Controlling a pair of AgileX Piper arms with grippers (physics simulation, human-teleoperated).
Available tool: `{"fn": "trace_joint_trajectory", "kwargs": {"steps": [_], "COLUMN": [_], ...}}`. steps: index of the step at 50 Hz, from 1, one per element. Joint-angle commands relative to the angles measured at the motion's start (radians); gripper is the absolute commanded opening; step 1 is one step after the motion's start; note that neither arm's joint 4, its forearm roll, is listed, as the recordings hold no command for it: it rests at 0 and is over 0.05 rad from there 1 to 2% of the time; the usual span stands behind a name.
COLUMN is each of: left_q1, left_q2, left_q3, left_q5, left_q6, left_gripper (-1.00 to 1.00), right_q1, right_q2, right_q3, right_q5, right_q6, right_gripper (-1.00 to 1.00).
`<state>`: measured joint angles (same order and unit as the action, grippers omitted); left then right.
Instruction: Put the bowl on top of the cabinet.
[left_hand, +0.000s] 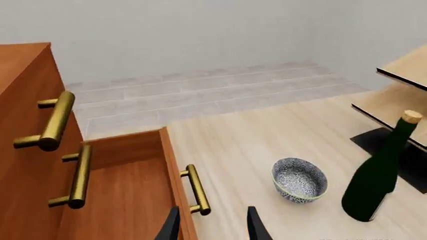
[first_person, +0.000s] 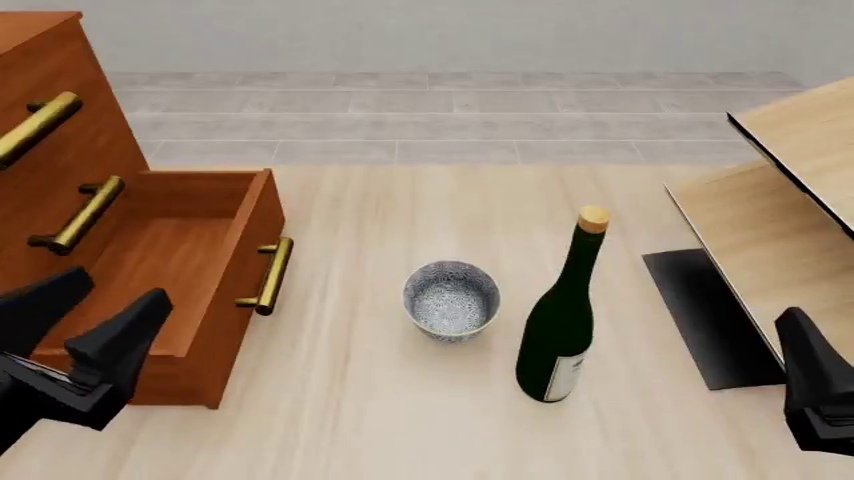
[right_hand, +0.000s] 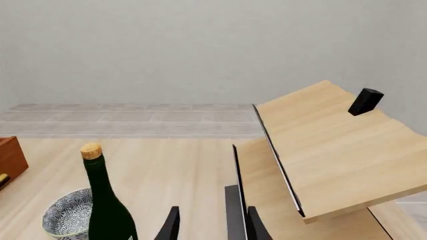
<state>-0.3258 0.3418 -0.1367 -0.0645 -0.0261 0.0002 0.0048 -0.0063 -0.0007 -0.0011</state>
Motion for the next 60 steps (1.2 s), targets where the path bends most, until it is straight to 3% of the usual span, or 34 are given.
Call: {"fn": "trace_joint_trajectory", "kwargs": {"steps": [1,26,32,40,43,47,54,55,56,60], "left_q1": [-0.071,-0.220,-0.254,-0.314,-0.316,-0.322,-0.335,-0.316,-0.333,-0.342], "left_q2": [0.162,0.503,0.599,0.683,0.768,0.748,0.849,0.912,0.874,0.907], "left_q3": [-0.026,-0.136,-0.155,-0.190,-0.225,-0.224,-0.291,-0.325,-0.308,-0.333], "left_q5": [-0.114,-0.272,-0.335,-0.356,-0.349,-0.361,-0.358,-0.323,-0.353,-0.347], "left_q6": [-0.010,-0.057,-0.034,-0.055,-0.043,-0.047,-0.072,-0.013,-0.056,-0.063], "left_gripper": [1.00,1.00,1.00,1.00,1.00,1.00,1.00,1.00,1.00,1.00], "right_q1": [0.000,0.000,0.000,0.000,0.000,0.000,0.000,0.000,0.000,0.000], "right_q2": [-0.002,-0.001,-0.001,0.002,0.003,0.003,0.001,0.000,0.000,0.001], "right_q3": [-0.003,-0.001,0.000,0.001,0.003,0.002,0.000,-0.001,-0.001,-0.001], "right_q5": [0.005,0.003,0.001,-0.003,-0.006,-0.005,0.000,0.001,0.001,0.000], "right_q6": [0.000,0.000,0.000,0.000,0.000,0.000,0.000,0.000,0.000,0.000], "right_gripper": [1.00,1.00,1.00,1.00,1.00,1.00,1.00,1.00,1.00,1.00]}}
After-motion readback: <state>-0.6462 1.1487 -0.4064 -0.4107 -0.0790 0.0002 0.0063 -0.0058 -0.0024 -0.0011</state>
